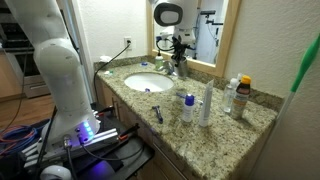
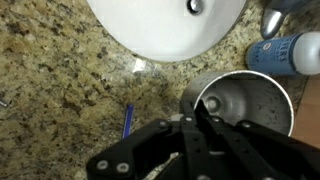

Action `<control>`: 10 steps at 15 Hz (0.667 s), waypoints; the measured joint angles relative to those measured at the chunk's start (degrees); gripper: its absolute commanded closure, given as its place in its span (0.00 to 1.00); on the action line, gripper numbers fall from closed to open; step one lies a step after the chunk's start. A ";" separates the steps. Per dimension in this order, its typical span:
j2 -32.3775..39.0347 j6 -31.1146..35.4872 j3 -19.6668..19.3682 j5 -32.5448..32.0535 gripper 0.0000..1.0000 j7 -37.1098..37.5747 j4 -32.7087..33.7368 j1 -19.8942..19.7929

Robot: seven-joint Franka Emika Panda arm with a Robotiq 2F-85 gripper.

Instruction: Remove the silver cup out of the sink

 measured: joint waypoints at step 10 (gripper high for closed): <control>9.08 -0.72 -1.99 -6.74 0.98 12.05 5.77 -0.22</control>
